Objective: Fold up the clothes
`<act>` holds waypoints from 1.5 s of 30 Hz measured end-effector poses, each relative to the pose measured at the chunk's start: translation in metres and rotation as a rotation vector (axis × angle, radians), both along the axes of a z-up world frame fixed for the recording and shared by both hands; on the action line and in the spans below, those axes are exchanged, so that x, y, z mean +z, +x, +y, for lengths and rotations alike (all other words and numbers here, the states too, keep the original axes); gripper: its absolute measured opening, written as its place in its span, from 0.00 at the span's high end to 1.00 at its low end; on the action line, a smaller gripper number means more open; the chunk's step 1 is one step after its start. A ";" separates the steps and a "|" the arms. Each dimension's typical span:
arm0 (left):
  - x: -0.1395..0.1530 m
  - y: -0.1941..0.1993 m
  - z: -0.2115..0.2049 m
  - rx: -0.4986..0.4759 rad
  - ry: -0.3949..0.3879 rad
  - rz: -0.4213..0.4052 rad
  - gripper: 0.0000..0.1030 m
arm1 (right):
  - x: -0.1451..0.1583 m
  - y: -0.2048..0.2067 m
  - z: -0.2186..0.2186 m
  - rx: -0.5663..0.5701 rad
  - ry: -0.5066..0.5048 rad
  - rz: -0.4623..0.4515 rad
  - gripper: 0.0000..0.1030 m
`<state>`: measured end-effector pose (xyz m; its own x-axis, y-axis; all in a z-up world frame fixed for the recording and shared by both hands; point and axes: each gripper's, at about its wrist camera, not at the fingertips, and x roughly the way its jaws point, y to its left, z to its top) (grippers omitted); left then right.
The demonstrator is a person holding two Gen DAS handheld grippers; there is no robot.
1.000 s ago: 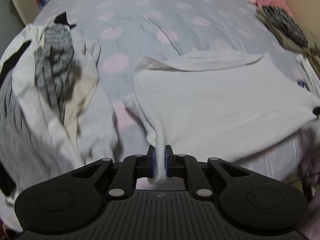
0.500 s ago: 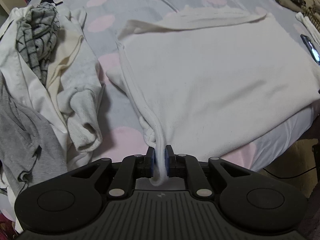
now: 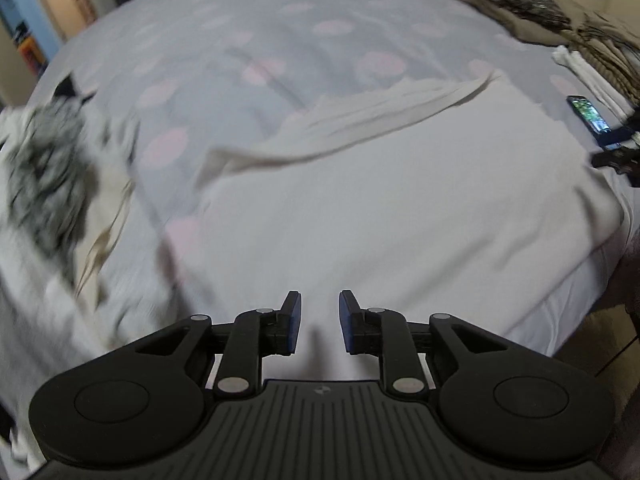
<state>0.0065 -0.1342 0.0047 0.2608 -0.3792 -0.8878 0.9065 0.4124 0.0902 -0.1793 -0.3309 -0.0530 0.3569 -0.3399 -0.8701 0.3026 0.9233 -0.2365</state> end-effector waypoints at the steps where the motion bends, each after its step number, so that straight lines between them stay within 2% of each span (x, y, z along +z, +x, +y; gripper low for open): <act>1: -0.004 -0.002 -0.008 -0.013 -0.022 -0.015 0.82 | -0.001 0.004 0.002 -0.003 -0.011 -0.043 0.72; 5: -0.020 -0.005 -0.040 -0.034 -0.107 -0.028 0.79 | -0.014 0.025 0.010 -0.001 -0.050 -0.132 0.74; 10: -0.039 0.006 -0.063 0.014 -0.210 0.002 0.72 | -0.030 0.049 0.008 0.045 -0.070 -0.213 0.74; 14: -0.063 0.021 -0.072 0.056 -0.199 0.042 0.72 | -0.053 0.072 -0.004 0.047 -0.033 -0.223 0.74; 18: -0.073 0.035 -0.072 0.077 -0.256 0.056 0.64 | -0.070 0.086 -0.019 0.022 0.028 -0.238 0.73; 23: -0.079 0.047 -0.089 0.105 -0.296 0.052 0.61 | -0.072 0.102 -0.030 0.019 0.052 -0.271 0.73; 26: -0.077 0.050 -0.102 0.103 -0.307 0.029 0.60 | -0.072 0.114 -0.037 0.002 0.068 -0.285 0.73; 31: -0.067 0.064 -0.111 0.152 -0.362 0.050 0.60 | -0.064 0.132 -0.048 -0.040 0.088 -0.327 0.73; 38: -0.049 0.072 -0.118 0.210 -0.402 0.023 0.60 | -0.046 0.137 -0.051 -0.092 0.071 -0.389 0.73; 45: -0.018 0.053 -0.127 0.178 -0.443 0.002 0.58 | -0.021 0.134 -0.035 -0.054 0.075 -0.415 0.70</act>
<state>0.0594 -0.2608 -0.0136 0.3545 -0.6708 -0.6514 0.8181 0.5599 -0.1314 -0.0451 -0.3656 -0.0745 0.6658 -0.3092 -0.6791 0.4066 0.9134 -0.0172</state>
